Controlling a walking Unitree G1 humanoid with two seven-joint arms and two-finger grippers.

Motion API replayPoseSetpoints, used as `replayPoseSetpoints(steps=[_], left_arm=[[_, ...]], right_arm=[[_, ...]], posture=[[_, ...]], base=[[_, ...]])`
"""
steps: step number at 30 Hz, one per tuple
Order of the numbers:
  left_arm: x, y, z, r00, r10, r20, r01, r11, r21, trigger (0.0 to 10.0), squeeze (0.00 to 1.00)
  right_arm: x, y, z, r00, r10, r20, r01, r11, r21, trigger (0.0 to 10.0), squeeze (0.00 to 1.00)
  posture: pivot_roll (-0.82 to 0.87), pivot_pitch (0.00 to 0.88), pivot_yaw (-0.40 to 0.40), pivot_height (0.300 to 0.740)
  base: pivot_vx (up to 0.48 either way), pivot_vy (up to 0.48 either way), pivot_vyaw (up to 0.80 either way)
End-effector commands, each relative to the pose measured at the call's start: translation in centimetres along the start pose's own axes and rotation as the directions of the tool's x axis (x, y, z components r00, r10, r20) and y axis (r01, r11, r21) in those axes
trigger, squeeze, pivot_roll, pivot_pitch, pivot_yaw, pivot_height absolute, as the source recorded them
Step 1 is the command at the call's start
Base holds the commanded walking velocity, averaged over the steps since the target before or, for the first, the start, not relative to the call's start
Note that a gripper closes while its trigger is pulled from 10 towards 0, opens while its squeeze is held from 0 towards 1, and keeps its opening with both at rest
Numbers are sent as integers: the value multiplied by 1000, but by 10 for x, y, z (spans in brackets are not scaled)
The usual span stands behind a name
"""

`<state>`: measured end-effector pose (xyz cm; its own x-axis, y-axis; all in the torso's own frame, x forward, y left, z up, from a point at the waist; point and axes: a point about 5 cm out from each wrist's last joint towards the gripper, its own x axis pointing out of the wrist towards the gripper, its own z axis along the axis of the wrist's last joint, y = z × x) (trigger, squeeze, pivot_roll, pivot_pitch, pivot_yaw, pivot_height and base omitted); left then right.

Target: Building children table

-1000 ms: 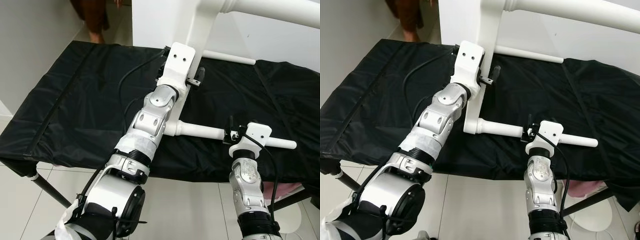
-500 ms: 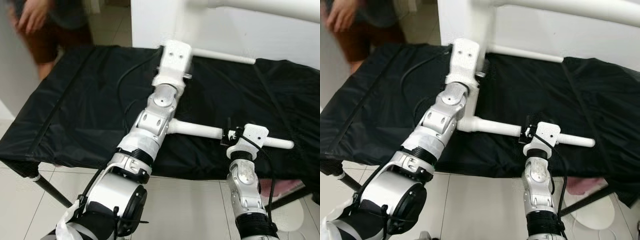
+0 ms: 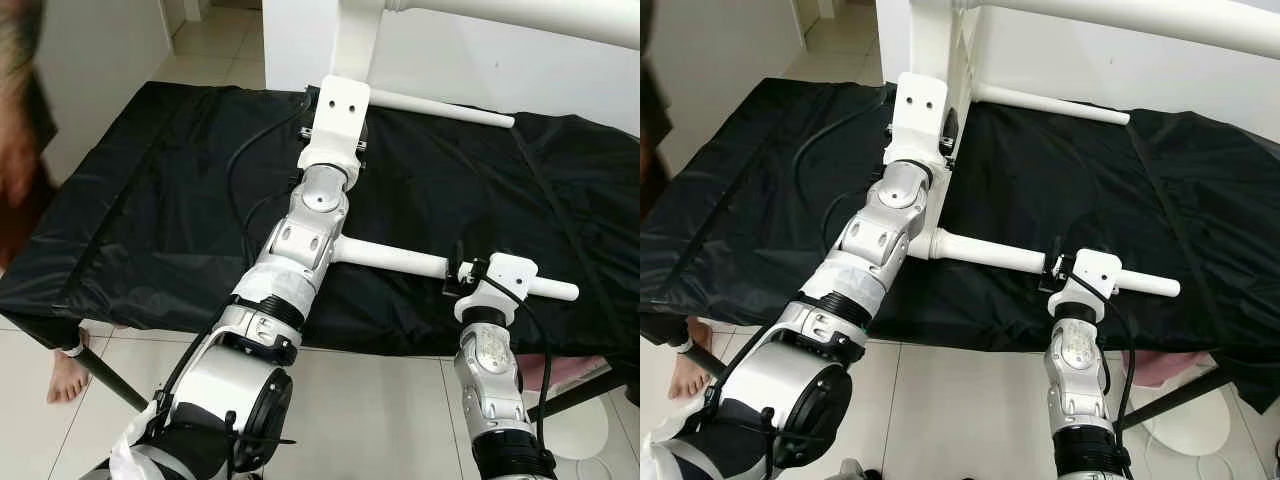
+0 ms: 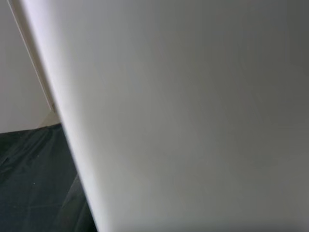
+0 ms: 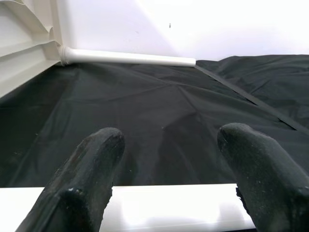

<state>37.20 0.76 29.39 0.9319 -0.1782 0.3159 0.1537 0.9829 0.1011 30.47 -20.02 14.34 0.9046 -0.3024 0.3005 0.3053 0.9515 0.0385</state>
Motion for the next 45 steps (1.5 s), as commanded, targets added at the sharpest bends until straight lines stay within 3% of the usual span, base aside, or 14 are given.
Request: replayPoseSetpoints(steps=[1, 10, 15, 22, 26, 32, 39, 45], left_arm=[[-2, 11, 8, 991, 122, 48, -123, 992, 15, 0, 0], [-6, 44, 8, 977, 202, 67, -206, 976, 64, 0, 0], [-16, 77, 16, 951, 283, 122, -297, 947, 122, 0, 0], [-23, 93, 21, 935, 324, 143, -343, 929, 141, 0, 0], [-41, 125, 38, 896, 395, 201, -430, 885, 176, 0, 0], [-61, 144, 37, 876, 443, 189, -477, 852, 214, 0, 0], [-61, 144, 39, 870, 457, 186, -489, 847, 209, 0, 0], [-69, 156, 45, 845, 501, 187, -533, 819, 214, 0, 0]], right_arm=[[-1, -2, -2, 1000, -7, -6, 7, 1000, -5, 10000, 0], [-1, -2, -3, 1000, -7, -8, 6, 1000, -6, 10000, 0], [-1, -1, -3, 1000, -4, -12, 3, 1000, -7, 10000, 0], [-1, -2, -3, 1000, -3, -12, 3, 1000, -9, 10000, 0], [-1, -3, -4, 1000, -2, -15, 2, 1000, -15, 10000, 0], [0, -3, -4, 1000, 1, -15, -1, 1000, -15, 10000, 0], [3, 4, -5, 1000, 26, -17, -26, 1000, -11, 10000, 0], [5, 3, -3, 1000, 26, -11, -26, 1000, -16, 10000, 0]], posture=[[77, 118, -10, 740], [76, 118, -11, 740], [81, 124, -15, 740], [78, 129, -17, 740], [78, 135, -17, 740], [87, 136, -26, 740], [90, 130, -31, 740], [83, 131, -33, 740]], base=[[0, 0, 0], [0, 0, 0], [0, 0, 0], [0, 0, 0], [0, 0, 0], [0, 0, 0], [0, 0, 0], [0, 0, 0]])
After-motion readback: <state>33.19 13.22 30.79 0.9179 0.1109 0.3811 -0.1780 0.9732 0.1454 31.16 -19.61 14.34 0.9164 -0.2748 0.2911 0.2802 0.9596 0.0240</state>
